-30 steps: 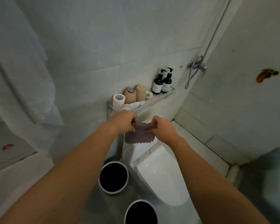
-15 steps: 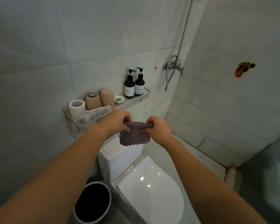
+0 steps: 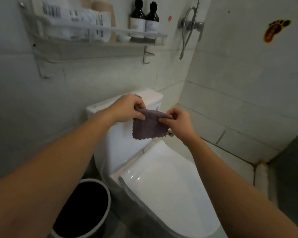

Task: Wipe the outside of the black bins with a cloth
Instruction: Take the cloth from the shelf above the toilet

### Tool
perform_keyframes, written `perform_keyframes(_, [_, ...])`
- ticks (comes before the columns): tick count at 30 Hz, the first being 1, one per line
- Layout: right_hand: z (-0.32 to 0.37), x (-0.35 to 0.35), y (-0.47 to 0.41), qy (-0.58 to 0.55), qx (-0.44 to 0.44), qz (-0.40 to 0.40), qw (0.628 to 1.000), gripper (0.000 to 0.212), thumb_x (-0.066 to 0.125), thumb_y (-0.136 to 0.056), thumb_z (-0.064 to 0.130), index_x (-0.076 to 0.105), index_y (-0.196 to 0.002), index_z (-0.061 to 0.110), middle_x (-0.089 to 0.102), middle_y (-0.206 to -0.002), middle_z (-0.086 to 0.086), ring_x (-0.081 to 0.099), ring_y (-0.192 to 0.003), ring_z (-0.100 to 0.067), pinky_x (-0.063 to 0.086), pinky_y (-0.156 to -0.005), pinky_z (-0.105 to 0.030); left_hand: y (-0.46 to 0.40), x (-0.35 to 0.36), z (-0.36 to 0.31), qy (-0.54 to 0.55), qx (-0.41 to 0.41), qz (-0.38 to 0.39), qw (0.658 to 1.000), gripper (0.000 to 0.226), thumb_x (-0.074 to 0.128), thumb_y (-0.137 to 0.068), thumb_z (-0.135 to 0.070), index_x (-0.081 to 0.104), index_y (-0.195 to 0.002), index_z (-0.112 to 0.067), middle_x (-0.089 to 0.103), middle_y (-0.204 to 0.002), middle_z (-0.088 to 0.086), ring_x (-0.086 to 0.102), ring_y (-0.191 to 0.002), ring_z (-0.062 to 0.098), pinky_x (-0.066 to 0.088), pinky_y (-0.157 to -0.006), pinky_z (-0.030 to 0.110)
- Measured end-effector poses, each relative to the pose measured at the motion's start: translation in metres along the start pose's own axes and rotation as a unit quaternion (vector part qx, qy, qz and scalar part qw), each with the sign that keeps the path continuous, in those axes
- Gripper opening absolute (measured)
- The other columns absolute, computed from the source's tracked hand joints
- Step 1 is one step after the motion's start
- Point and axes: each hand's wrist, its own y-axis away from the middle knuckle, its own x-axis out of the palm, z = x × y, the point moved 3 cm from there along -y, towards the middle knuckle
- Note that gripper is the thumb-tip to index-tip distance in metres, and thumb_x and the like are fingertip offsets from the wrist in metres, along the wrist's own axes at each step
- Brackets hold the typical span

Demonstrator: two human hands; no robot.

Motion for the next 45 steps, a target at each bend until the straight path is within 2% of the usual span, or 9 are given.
perform_keyframes(4, [-0.025, 0.0, 0.026, -0.041, 0.01, -0.002, 0.999, 0.027, 0.082, -0.074, 0.004, 0.056, -0.072, 0.014, 0.059, -0.064, 0.003, 0.055, -0.051, 0.0, 0.044, -0.05, -0.016, 0.019, 0.03, 0.007, 0.003, -0.005, 0.005, 1.0, 0.025, 0.086, -0.069, -0.015, 0.069, -0.075, -0.032, 0.066, -0.073, -0.013, 0.058, -0.064, -0.004, 0.04, -0.057, 0.008])
perform_keyframes(12, [-0.045, -0.016, 0.095, -0.201, 0.045, 0.051, 0.977, 0.007, 0.063, -0.091, 0.004, 0.066, -0.087, 0.008, 0.066, -0.078, -0.004, 0.063, -0.073, -0.015, 0.054, -0.066, -0.03, 0.073, 0.06, -0.008, 0.039, 0.009, -0.005, 0.999, 0.026, 0.084, -0.074, -0.008, 0.07, -0.079, -0.03, 0.071, -0.082, -0.004, 0.065, -0.078, 0.012, 0.053, -0.074, 0.03])
perform_keyframes(19, [-0.044, -0.008, 0.153, -0.37, 0.087, 0.04, 0.924, 0.018, 0.049, -0.097, 0.001, 0.065, -0.092, 0.006, 0.07, -0.08, -0.012, 0.066, -0.072, -0.022, 0.055, -0.064, -0.031, 0.129, 0.08, -0.056, 0.144, 0.073, 0.058, 0.985, 0.032, 0.067, -0.079, 0.018, 0.072, -0.09, -0.012, 0.069, -0.076, -0.002, 0.064, -0.067, -0.002, 0.053, -0.067, 0.016])
perform_keyframes(25, [-0.028, 0.007, 0.197, -0.387, 0.076, 0.017, 0.919, 0.007, 0.065, -0.093, 0.013, 0.062, -0.087, 0.011, 0.071, -0.087, -0.016, 0.066, -0.066, -0.025, 0.055, -0.058, -0.035, 0.16, 0.093, -0.086, 0.179, 0.114, 0.051, 0.976, 0.052, 0.067, -0.075, 0.021, 0.065, -0.111, -0.017, 0.069, -0.111, 0.005, 0.066, -0.094, 0.01, 0.055, -0.078, 0.02])
perform_keyframes(28, [-0.029, 0.01, 0.218, -0.377, 0.07, 0.056, 0.922, 0.027, 0.053, -0.099, 0.032, 0.075, -0.105, 0.017, 0.072, -0.106, -0.014, 0.067, -0.086, -0.023, 0.057, -0.075, -0.039, 0.172, 0.096, -0.085, 0.172, 0.116, 0.038, 0.977, 0.039, 0.071, -0.076, 0.016, 0.07, -0.101, -0.015, 0.073, -0.101, 0.01, 0.067, -0.093, 0.011, 0.053, -0.084, 0.023])
perform_keyframes(31, [-0.038, 0.02, 0.243, -0.407, 0.092, 0.101, 0.903, 0.045, 0.041, -0.102, 0.044, 0.06, -0.13, 0.013, 0.066, -0.123, -0.016, 0.066, -0.106, -0.032, 0.051, -0.093, -0.053, 0.186, 0.101, -0.08, 0.187, 0.107, 0.034, 0.976, 0.025, 0.075, -0.077, 0.011, 0.072, -0.094, -0.007, 0.074, -0.095, 0.014, 0.067, -0.085, 0.007, 0.056, -0.079, 0.025])
perform_keyframes(34, [-0.044, 0.032, 0.265, -0.455, 0.109, 0.125, 0.875, 0.052, 0.041, -0.1, 0.05, 0.051, -0.133, 0.011, 0.066, -0.114, -0.017, 0.067, -0.093, -0.032, 0.056, -0.083, -0.056, 0.198, 0.112, -0.074, 0.206, 0.096, 0.051, 0.973, 0.022, 0.076, -0.077, 0.009, 0.073, -0.092, -0.008, 0.074, -0.09, 0.007, 0.068, -0.084, 0.004, 0.054, -0.074, 0.02])
perform_keyframes(39, [-0.066, 0.038, 0.292, -0.361, 0.108, 0.04, 0.926, 0.033, 0.052, -0.1, 0.043, 0.052, -0.112, 0.012, 0.067, -0.081, -0.01, 0.063, -0.064, -0.023, 0.057, -0.061, -0.041, 0.215, 0.139, -0.05, 0.158, 0.044, 0.08, 0.983, 0.039, 0.085, -0.072, -0.004, 0.07, -0.101, -0.024, 0.072, -0.098, -0.003, 0.067, -0.1, 0.015, 0.056, -0.088, 0.031])
perform_keyframes(45, [-0.123, 0.051, 0.331, -0.116, 0.133, -0.087, 0.98, 0.023, 0.058, -0.091, 0.054, 0.052, -0.097, 0.032, 0.068, -0.087, 0.001, 0.063, -0.074, -0.017, 0.051, -0.069, -0.033, 0.266, 0.209, 0.005, -0.045, -0.086, 0.191, 0.977, 0.077, 0.085, -0.074, -0.035, 0.045, -0.139, -0.021, 0.061, -0.113, -0.002, 0.061, -0.1, 0.016, 0.048, -0.088, 0.028])
